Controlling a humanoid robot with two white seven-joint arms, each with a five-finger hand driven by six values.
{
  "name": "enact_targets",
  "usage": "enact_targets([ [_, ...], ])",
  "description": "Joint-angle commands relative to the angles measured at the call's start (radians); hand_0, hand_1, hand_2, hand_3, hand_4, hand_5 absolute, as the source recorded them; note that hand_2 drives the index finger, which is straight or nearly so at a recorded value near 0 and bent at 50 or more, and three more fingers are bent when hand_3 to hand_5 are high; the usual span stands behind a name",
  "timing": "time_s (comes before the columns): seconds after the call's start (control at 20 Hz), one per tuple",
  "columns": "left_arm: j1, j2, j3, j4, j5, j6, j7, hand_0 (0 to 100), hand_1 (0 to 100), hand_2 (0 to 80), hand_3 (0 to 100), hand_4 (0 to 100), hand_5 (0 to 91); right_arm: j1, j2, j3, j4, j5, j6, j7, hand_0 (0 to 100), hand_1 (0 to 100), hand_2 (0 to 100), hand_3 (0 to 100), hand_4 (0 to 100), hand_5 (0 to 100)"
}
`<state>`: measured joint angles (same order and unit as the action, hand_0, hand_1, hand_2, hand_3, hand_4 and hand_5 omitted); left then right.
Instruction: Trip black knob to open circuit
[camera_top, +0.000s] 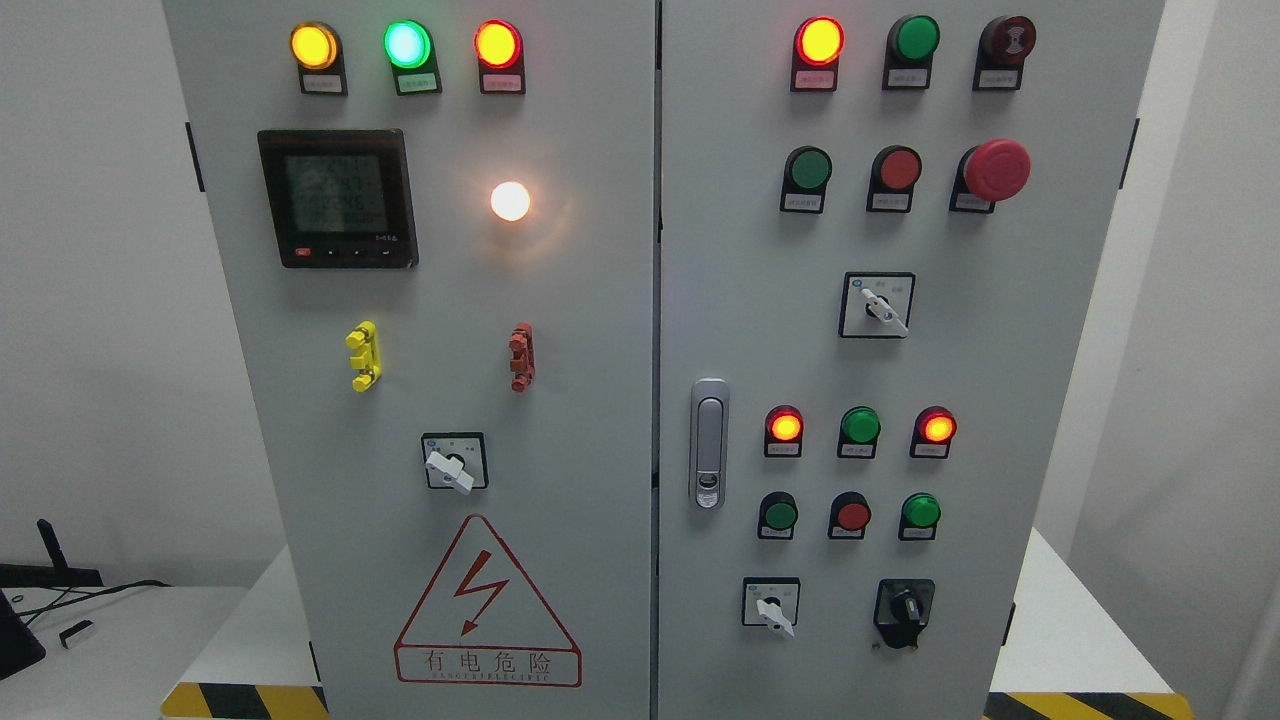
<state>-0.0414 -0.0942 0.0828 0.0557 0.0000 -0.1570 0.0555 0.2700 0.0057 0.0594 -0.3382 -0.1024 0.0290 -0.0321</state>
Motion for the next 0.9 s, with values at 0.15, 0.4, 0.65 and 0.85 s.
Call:
enact_targets([
  [0.15,0.000,-0.001,0.000,0.000,-0.031,0.001,0.000,12,39,0.0,0,0,0.0,0.165,-0.030,-0.004,-0.426,0.001,-0.165,-0.008,28,30,0,1,4,0],
  [0.4,0.000,0.001,0.000,0.001,-0.031,0.001,0.000,12,39,0.0,0,0,0.0,0.184,-0.023,-0.004,-0.481,0.000,-0.476,-0.127,25,42,13,22,21,12],
  [0.65,0.000,0.001,0.000,0.001,-0.031,0.001,0.000,12,39,0.0,0,0,0.0,0.247,-0.016,-0.003,-0.671,0.000,-0.650,-0.264,21,51,20,38,33,30],
  [0.85,0.000,0.001,0.000,0.001,-0.031,0.001,0.000,12,39,0.0,0,0,0.0,0.287,-0.018,-0.016,-0.807,0.001,-0.745,-0.278,22,56,29,53,50,55],
])
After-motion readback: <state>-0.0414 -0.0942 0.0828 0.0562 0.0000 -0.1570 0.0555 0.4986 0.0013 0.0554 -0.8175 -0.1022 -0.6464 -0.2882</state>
